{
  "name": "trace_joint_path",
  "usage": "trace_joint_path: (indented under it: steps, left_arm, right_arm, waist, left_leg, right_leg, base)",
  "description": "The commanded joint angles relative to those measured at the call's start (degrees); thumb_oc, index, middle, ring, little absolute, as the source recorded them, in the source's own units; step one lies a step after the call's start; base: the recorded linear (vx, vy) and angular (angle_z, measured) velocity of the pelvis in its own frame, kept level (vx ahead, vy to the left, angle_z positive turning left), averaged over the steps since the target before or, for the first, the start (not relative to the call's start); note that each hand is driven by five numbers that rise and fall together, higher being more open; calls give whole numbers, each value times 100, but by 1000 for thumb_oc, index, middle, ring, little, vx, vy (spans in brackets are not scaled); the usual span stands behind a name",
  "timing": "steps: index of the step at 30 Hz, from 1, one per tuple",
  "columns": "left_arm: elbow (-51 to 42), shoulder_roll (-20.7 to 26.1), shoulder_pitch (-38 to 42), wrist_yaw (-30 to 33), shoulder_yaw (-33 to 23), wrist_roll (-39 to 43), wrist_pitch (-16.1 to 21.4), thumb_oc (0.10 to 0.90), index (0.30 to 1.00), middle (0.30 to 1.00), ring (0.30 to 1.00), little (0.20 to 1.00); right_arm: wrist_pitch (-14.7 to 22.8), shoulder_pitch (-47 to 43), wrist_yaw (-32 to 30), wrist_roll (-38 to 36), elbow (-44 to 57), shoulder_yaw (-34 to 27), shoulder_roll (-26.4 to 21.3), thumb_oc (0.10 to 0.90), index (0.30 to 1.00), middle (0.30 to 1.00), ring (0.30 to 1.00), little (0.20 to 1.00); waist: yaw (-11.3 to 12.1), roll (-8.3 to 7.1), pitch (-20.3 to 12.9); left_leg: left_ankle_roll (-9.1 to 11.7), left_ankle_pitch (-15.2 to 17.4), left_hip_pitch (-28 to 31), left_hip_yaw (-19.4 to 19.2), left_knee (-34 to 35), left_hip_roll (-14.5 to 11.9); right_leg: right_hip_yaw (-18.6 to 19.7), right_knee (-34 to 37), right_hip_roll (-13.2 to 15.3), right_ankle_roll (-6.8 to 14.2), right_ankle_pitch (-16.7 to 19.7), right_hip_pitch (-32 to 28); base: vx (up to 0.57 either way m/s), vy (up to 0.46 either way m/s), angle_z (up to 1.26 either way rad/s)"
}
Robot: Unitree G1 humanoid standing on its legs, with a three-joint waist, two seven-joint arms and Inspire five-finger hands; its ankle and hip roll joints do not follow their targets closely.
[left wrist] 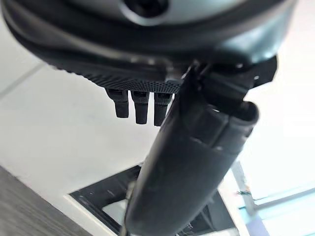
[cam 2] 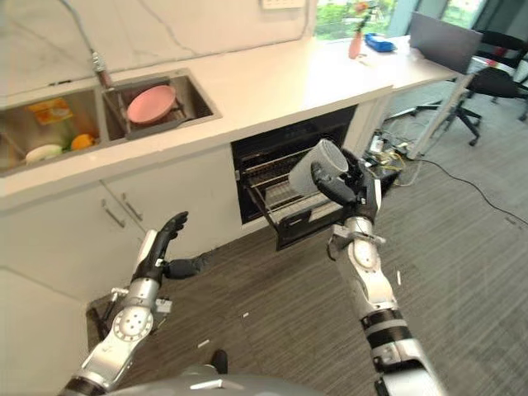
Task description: Place the dishes in the dishwasher.
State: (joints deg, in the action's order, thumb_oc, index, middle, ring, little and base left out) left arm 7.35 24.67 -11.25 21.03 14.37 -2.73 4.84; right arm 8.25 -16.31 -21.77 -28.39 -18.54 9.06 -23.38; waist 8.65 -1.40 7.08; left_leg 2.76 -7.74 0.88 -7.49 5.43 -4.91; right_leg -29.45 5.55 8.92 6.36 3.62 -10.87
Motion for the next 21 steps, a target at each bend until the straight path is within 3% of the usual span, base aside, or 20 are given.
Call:
trace_joint_path:
  steps: [1,8,15,16,17,21]
  left_arm:
    - [-187,440,400,68,-97,-175,486,800,900,900,900,900]
    - [175,894,333,-85,165,-445,574,800,900,900,900,900]
    - [408,1025,541,-187,569,-628,622,800,900,900,900,900]
    - [435,1024,536,-176,590,-629,626,800,900,900,900,900]
    - [436,1020,539,-174,589,-631,633,800,900,900,900,900]
    - [626,945,625,-104,700,-589,656,800,900,900,900,900]
  right_arm:
    - [271,-1231,-142,1260,65,-47,-422,400,300,300,300,300]
    - [37,-2340,-518,1881,-1719,84,-1134,400,300,300,300,300]
    - [-139,-3157,-704,2124,-3336,242,-1427,400,300,300,300,300]
    - [-159,-3268,-723,2172,-3481,289,-1442,400,300,300,300,300]
    - [-151,-3295,-726,2172,-3509,299,-1441,400,300,300,300,300]
    - [-235,-3754,-795,2356,-4477,486,-1469,400,300,300,300,300]
  waist:
    - [224,-199,23]
    - [624,-239,248]
    - [849,-159,475]
    - [849,-171,473]
    - [864,-145,503]
    - [988,-98,628]
  left_leg:
    - [540,321,84,-212,-44,-397]
    - [597,170,-455,89,-44,-288]
    - [641,67,-935,331,-43,-145]
    - [689,187,-938,393,-45,-140]
    - [644,62,-980,347,-43,-122]
    - [695,152,-1199,440,-43,-49]
  right_leg:
    - [-91,-197,384,429,-191,44]
    - [-426,-143,401,479,-147,217]
    - [-696,-147,463,526,-100,436]
    - [-611,-111,441,574,-198,401]
    - [-717,-151,477,536,-93,463]
    - [-639,-135,514,614,-157,618]
  base:
    - [22,-8,25]
    - [-6,14,31]
    - [6,26,27]
    - [10,33,29]
    - [88,-14,40]
    - [7,15,17]
